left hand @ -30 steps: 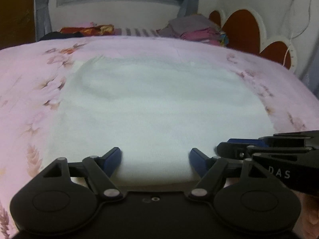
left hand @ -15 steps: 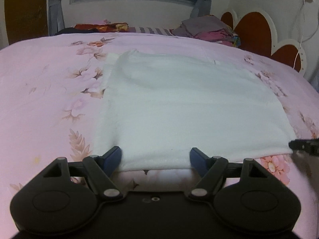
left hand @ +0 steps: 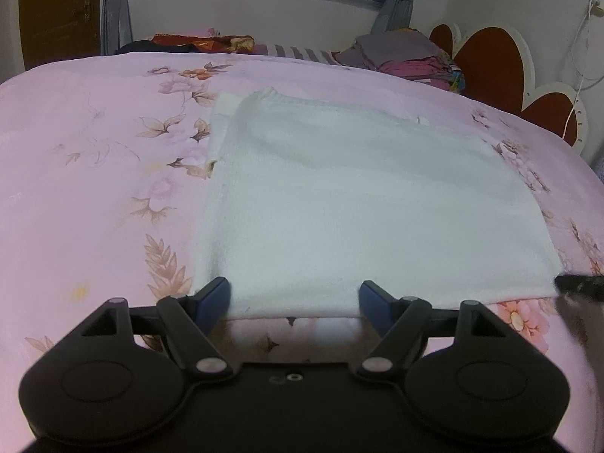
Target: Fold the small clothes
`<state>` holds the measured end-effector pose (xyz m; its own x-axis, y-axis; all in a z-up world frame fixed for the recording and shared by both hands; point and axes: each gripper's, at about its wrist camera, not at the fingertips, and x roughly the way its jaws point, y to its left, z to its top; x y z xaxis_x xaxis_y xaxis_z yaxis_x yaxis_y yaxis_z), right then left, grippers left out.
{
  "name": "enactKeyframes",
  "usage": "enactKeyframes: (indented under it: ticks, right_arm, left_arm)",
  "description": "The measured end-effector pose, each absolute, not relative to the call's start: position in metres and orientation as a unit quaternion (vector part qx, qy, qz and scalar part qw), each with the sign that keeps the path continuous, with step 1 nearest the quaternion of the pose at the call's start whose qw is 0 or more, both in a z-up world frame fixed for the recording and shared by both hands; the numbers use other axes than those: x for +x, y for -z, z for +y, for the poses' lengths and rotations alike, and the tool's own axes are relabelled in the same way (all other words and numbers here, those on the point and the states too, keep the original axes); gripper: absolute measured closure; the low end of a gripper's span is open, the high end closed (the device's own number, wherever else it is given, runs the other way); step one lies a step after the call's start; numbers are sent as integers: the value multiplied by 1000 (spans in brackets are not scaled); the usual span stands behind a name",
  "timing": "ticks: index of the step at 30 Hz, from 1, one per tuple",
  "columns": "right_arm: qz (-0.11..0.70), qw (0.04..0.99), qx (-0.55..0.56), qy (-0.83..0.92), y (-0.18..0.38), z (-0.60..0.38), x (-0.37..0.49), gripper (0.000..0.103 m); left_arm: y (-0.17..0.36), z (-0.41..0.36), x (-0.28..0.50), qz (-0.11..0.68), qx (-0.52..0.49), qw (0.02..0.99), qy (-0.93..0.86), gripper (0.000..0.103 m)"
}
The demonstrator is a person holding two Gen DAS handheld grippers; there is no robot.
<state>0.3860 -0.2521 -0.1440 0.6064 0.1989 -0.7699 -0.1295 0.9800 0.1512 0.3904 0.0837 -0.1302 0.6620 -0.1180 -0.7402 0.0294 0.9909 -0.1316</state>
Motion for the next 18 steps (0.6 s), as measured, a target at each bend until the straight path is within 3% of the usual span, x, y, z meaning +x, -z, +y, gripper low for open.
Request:
enactKeyframes:
  ticks: [18]
  right_arm:
    - [415, 901, 86, -97, 141, -264, 382, 88]
  left_arm:
    - [120, 104, 377, 396, -94, 913, 3, 29]
